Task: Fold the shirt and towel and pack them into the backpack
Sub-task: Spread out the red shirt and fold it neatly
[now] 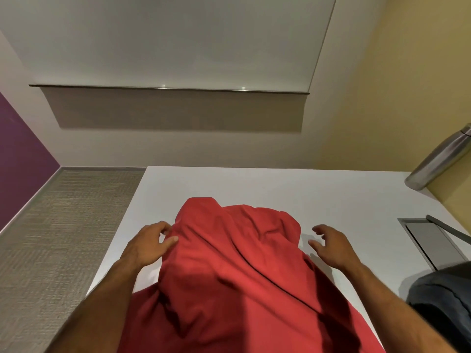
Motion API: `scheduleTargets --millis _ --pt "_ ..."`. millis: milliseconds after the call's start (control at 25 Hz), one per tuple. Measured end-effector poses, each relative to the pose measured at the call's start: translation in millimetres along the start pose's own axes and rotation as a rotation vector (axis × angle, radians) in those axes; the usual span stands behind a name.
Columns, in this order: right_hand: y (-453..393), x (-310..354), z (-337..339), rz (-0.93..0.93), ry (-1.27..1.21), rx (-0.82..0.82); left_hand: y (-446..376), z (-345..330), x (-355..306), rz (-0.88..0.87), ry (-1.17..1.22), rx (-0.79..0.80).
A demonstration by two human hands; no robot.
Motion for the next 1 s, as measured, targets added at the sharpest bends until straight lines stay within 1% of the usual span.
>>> scheduleTargets --millis 120,280,440,560,640,720,880,960,1000 --pt "-36.4 16.5 -12.0 0.0 0.004 0.068 -46.1 -0.9 -0.8 0.012 0.032 -0.032" --pt "-67.2 32.9 -32.9 -0.007 0.01 0.176 -95.1 -14.5 7.8 0.052 0.069 -0.012" --pt "-84.6 45.3 -53.6 -0.002 0.002 0.266 -128.9 -31.4 16.1 0.081 0.114 0.047" --pt "-91.8 53.6 -64.0 -0.02 -0.039 0.33 -142.6 -50.5 18.8 0.102 0.181 0.136" --pt "-94.4 57.2 -67.9 -0.031 -0.044 0.335 -146.2 -60.6 17.6 0.082 0.14 0.178" --pt "-95.4 57.0 -68.3 -0.051 -0.048 0.316 -146.6 -62.3 18.3 0.073 0.052 0.169" --pt "-90.1 56.9 -61.1 -0.015 0.055 0.244 -142.5 -57.0 10.0 -0.007 -0.075 0.203" --pt "-84.3 57.9 -49.2 0.001 0.087 0.187 -136.2 -45.8 5.2 -0.016 -0.107 0.205" --pt "-81.7 59.1 -39.2 0.017 0.103 0.132 -132.7 -36.4 2.2 -0.023 -0.132 0.187"
Point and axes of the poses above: each hand's wrist, its own y-axis away from the middle knuckle, its own z-axis out of the back of the hand, x = y × z, the point moved 8 cm from there along -y, towards the middle knuckle, and after that the axes turned 8 degrees about -z, right-handed, at the moved point
